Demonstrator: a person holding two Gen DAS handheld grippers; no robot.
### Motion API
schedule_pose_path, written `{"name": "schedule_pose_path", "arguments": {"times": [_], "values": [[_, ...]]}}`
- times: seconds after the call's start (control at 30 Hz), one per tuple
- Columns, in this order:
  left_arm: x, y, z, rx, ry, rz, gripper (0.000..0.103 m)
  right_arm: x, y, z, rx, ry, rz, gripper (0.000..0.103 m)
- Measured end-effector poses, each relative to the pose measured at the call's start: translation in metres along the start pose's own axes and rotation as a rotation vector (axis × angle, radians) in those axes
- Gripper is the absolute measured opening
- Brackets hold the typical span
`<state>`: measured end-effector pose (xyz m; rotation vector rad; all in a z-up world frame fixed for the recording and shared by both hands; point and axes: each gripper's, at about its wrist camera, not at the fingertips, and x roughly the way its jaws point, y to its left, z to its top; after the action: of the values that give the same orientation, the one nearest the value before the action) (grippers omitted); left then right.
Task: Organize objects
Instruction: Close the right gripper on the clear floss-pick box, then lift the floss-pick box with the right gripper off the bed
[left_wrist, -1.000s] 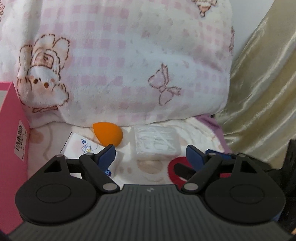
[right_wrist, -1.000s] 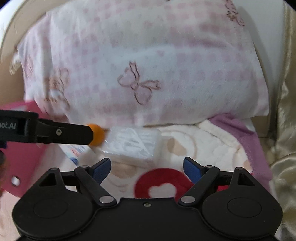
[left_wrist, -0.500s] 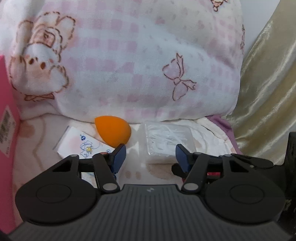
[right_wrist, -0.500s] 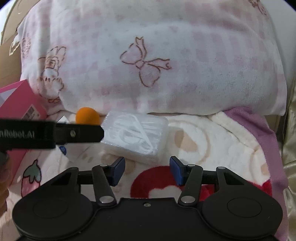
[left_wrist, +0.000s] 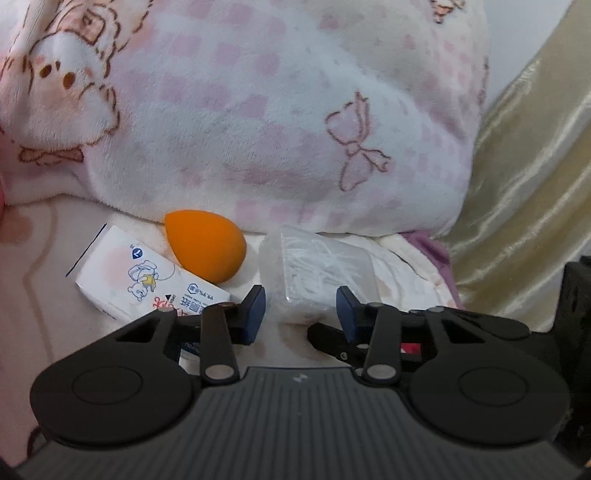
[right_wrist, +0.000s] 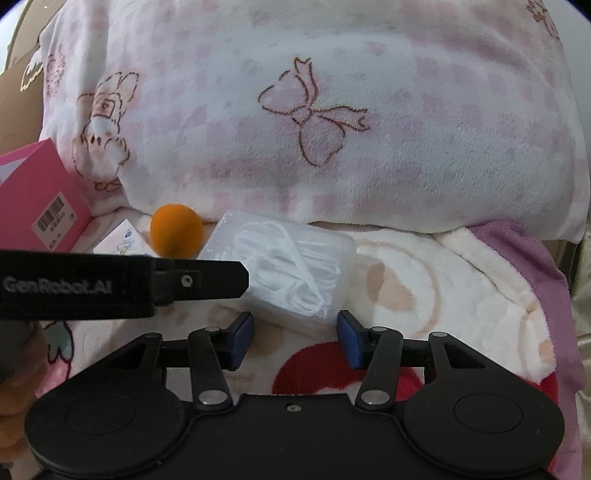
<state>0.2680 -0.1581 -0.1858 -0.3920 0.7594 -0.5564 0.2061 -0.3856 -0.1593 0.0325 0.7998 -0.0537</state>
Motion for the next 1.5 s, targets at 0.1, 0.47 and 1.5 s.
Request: {"name": "schedule_pose_path", "arguments": {"times": [0.1, 0.47, 1.5], "values": [[-0.006, -0.004, -0.003, 0.007, 0.034, 0.016, 0.041, -0.005, 0.001, 0.0, -0.001, 0.026, 0.031, 0.056], [-0.046, 0.001, -0.036, -0.125, 0.14, 0.047, 0.04, -0.033, 0.028, -0.013, -0.051, 0.178, 0.121, 0.067], [-0.049, 0.022, -0.043, -0.286, 0.131, 0.066, 0.045, -0.018, 0.044, -0.013, -0.011, 0.207, 0.198, 0.099]]}}
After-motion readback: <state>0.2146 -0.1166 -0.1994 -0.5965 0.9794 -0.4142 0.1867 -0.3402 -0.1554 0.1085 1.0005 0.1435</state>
